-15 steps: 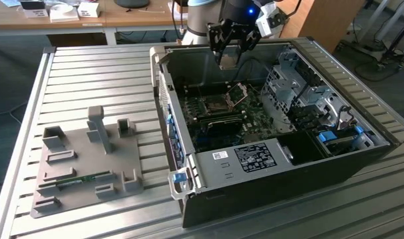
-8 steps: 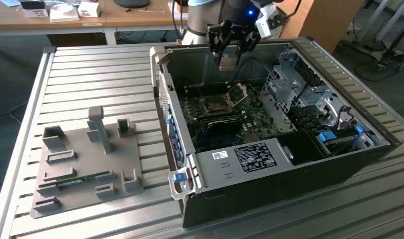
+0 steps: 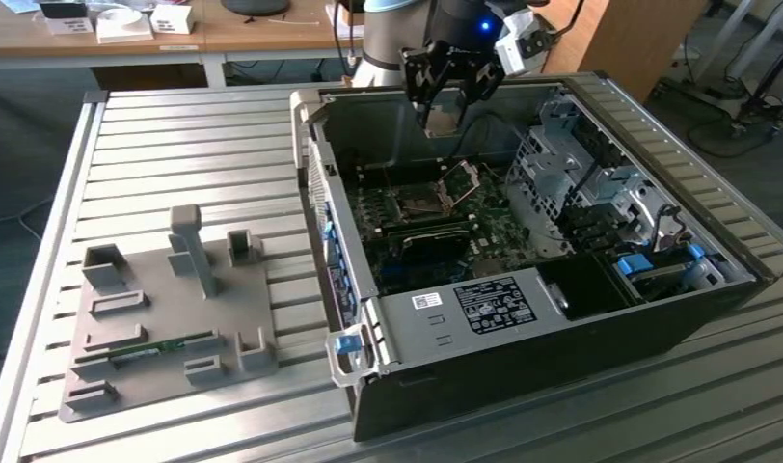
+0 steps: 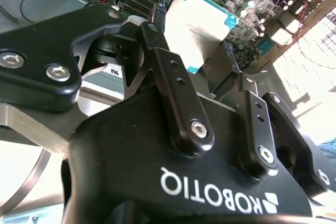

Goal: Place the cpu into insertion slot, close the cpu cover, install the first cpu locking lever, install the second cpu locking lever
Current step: 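Place the cpu into insertion slot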

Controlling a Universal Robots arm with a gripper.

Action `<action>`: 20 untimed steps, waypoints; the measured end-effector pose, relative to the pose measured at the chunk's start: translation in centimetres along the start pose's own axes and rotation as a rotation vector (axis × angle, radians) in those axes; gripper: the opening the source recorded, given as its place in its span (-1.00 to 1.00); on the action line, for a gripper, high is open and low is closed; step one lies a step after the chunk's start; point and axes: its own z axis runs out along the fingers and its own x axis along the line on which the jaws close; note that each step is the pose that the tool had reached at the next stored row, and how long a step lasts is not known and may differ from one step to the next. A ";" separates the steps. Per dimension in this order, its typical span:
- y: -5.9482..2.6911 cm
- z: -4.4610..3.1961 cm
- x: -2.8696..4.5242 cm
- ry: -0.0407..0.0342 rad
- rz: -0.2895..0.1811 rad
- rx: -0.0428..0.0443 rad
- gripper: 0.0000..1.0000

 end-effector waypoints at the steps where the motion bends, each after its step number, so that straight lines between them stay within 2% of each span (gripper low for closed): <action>1: 0.00 0.02 0.00 0.0000 0.000 -0.0001 0.07; 20: -0.04 0.45 -0.01 0.0000 0.000 0.0000 0.07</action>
